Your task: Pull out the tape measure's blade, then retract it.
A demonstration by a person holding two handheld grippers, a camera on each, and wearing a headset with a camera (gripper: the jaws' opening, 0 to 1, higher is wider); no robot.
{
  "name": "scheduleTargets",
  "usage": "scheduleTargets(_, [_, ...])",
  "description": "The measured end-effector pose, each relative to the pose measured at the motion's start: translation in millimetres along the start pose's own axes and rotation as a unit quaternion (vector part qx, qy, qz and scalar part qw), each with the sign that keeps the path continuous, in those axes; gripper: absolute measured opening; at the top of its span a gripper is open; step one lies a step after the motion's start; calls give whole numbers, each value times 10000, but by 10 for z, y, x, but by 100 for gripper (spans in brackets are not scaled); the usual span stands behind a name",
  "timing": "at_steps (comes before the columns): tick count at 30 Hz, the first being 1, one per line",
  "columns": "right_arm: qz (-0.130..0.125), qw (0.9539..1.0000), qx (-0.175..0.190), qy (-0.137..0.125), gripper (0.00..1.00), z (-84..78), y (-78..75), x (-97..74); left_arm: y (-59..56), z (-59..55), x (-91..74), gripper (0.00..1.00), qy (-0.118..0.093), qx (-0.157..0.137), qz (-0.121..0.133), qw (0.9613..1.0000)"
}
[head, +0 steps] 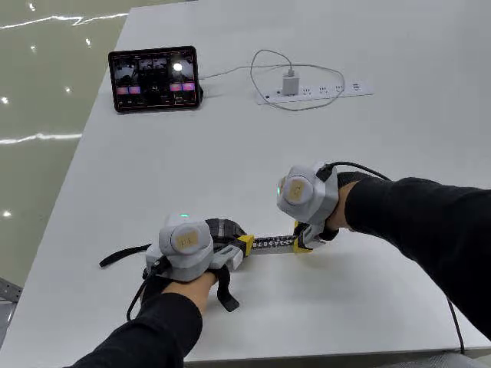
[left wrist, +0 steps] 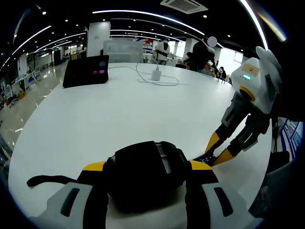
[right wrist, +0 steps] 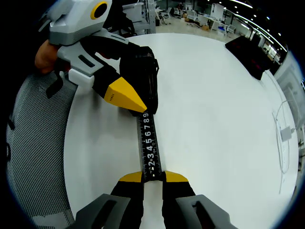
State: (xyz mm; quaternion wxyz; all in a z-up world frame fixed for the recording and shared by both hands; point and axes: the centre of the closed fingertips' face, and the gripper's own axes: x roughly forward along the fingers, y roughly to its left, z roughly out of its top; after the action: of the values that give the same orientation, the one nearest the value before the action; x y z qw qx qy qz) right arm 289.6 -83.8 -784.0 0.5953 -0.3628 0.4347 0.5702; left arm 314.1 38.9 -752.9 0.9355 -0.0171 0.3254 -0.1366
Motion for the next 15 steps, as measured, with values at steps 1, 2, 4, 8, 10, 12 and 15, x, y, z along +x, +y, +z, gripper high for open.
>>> scheduleTargets(1, [1,10000,-6,0,10,2,0,2,-1,0,-1,61,3,-1,-2,10000])
scheduleTargets(2, [4,10000,-17,0,10,8,1,4,-3,1,-2,61,5,-3,-3,10000])
scheduleTargets(4, [13,10000,-15,-2,10,15,1,8,-4,2,-3,61,3,-5,0,10000])
scheduleTargets(8, [4,10000,-17,-8,10,26,0,14,-5,0,-1,61,-4,-6,-2,10000])
scheduleTargets(10, [0,10000,-15,-16,10,32,0,16,-5,-1,0,61,-6,-5,-1,10000])
scheduleTargets(12, [-3,10000,-9,-19,10,38,0,19,-7,-1,-2,61,-8,-8,2,10000])
scheduleTargets(15, [0,10000,-17,-20,10,49,2,22,-8,0,-5,61,2,-10,-4,10000])
